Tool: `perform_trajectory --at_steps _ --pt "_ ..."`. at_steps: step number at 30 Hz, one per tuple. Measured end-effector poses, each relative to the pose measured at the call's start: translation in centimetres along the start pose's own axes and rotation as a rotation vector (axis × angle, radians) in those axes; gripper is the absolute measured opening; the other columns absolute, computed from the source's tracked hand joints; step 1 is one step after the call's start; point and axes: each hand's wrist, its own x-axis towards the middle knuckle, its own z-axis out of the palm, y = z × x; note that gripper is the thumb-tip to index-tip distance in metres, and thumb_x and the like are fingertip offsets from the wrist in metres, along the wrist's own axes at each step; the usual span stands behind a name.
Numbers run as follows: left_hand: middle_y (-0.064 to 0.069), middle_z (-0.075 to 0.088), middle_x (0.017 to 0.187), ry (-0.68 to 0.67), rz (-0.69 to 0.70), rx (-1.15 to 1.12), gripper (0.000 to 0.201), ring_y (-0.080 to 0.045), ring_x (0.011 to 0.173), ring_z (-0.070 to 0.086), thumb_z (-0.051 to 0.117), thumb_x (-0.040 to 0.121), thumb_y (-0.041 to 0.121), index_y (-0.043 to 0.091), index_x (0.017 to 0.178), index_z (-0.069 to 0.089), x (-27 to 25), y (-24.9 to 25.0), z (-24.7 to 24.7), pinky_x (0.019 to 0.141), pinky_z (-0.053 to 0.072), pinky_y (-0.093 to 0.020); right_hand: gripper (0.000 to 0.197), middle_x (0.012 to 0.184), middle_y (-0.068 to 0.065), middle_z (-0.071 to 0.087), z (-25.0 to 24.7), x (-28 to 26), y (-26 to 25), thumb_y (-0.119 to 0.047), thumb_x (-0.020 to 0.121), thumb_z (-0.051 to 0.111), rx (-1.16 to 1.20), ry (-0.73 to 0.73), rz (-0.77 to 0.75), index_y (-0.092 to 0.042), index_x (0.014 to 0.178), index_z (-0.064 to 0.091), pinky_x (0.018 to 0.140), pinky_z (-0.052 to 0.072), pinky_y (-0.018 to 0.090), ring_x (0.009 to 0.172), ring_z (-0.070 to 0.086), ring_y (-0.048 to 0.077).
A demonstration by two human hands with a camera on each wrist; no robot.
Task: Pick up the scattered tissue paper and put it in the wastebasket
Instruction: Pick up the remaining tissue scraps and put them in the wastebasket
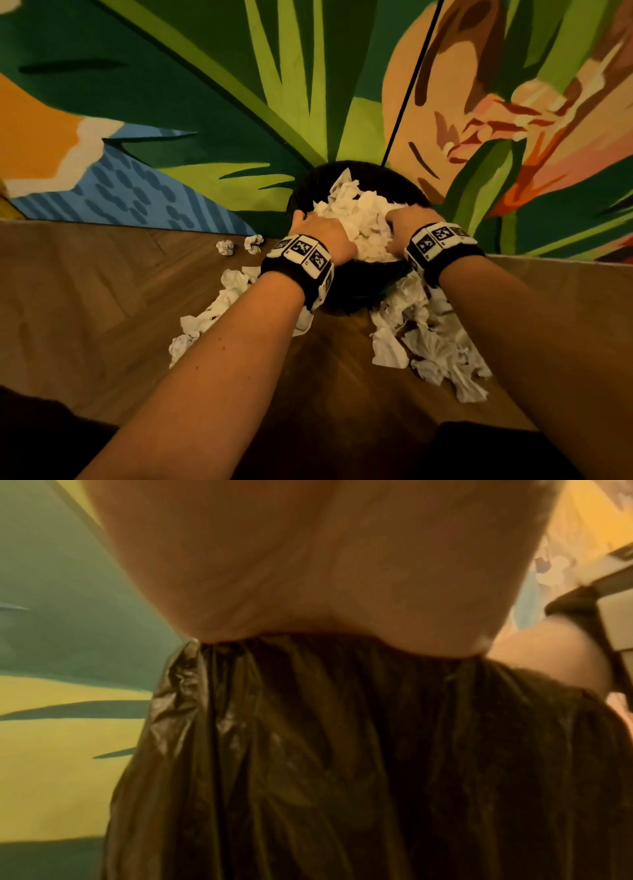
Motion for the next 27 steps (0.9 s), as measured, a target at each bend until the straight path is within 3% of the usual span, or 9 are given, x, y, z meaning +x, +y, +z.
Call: perform_trajectory --at_steps 2,4,6,10,12,15,18,22,27 --pt "-0.002 0.056 0.094 0.003 0.001 0.012 0.037 -0.028 0.113 0.047 0.041 0.087 0.053 0.020 0.083 0.058 -0.1 0.1 0.0 0.104 0.019 -0.050 0.037 0.079 0.004 0.060 0.5 0.9 0.0 -0.028 0.074 0.071 0.015 -0.034 -0.037 -0.018 0.102 0.049 0.046 0.044 0.028 0.061 0.056 0.021" --pt "-0.004 0.055 0.092 0.002 0.002 0.017 0.038 -0.028 0.110 0.047 0.037 0.088 0.052 0.019 0.079 0.055 -0.2 0.1 0.1 0.105 0.018 -0.051 0.060 0.075 0.002 0.056 1.3 1.7 0.6 -0.030 0.075 0.071 0.035 -0.057 -0.054 -0.021 0.122 0.035 0.041 0.039 0.026 0.058 0.057 0.021" --pt "-0.001 0.049 0.080 0.000 0.000 0.021 0.041 -0.027 0.103 0.047 0.034 0.088 0.051 0.017 0.071 0.049 -0.2 0.1 0.1 0.106 0.018 -0.052 0.050 0.076 0.002 0.055 1.9 2.3 0.6 -0.032 0.076 0.067 -0.007 -0.099 -0.071 -0.022 0.116 0.039 0.043 0.038 0.027 0.060 0.057 0.021" --pt "0.001 0.047 0.067 0.034 0.014 0.007 0.044 -0.024 0.082 0.047 0.032 0.089 0.050 0.018 0.061 0.047 -0.2 -0.1 0.1 0.106 0.021 -0.050 0.016 0.078 0.002 0.057 1.3 2.2 -0.1 -0.024 0.078 0.065 -0.012 -0.138 -0.091 -0.023 0.084 0.051 0.049 0.044 0.028 0.064 0.058 0.022" --pt "0.000 0.051 0.065 0.087 0.029 -0.024 0.047 -0.023 0.075 0.049 0.031 0.089 0.048 0.018 0.059 0.050 -0.3 -0.2 0.2 0.105 0.025 -0.048 0.014 0.089 0.004 0.062 1.1 2.1 0.1 -0.021 0.080 0.065 0.046 -0.121 -0.064 -0.021 0.093 0.060 0.059 0.053 0.032 0.073 0.061 0.024" --pt "-0.001 0.054 0.060 0.213 0.061 -0.086 0.051 -0.022 0.068 0.051 0.031 0.093 0.044 0.015 0.058 0.056 -0.8 -0.4 0.2 0.105 0.030 -0.046 0.040 0.116 0.003 0.062 0.0 1.3 0.9 -0.024 0.085 0.065 0.202 -0.075 -0.036 -0.027 0.124 0.058 0.071 0.056 0.033 0.088 0.062 0.025" --pt "-0.001 0.048 0.052 0.364 0.106 -0.186 0.053 -0.022 0.061 0.044 0.034 0.098 0.041 0.016 0.056 0.054 -1.3 -1.3 -0.2 0.106 0.033 -0.042 0.049 0.119 0.002 0.063 -2.0 -0.7 1.6 -0.027 0.084 0.068 0.342 0.027 -0.016 -0.033 0.130 0.054 0.073 0.057 0.034 0.090 0.062 0.023" --pt "-0.004 0.045 0.060 0.547 0.142 -0.352 0.049 -0.028 0.071 0.046 0.040 0.101 0.038 0.018 0.057 0.047 -2.2 -3.5 -1.5 0.082 0.042 -0.041 0.036 0.113 0.004 0.066 -5.1 -3.3 2.2 -0.029 0.087 0.062 0.436 0.250 -0.017 -0.025 0.122 0.060 0.079 0.054 0.035 0.097 0.062 0.026" --pt "-0.015 0.063 0.069 0.654 0.040 -0.575 0.042 -0.030 0.063 0.054 0.044 0.100 0.031 0.004 0.077 0.068 -3.6 -7.6 -2.5 0.061 0.043 -0.041 0.019 0.094 -0.001 0.068 -9.5 -5.8 -2.0 -0.027 0.089 0.055 0.575 0.458 -0.166 -0.025 0.103 0.068 0.080 0.052 0.031 0.088 0.063 0.020"
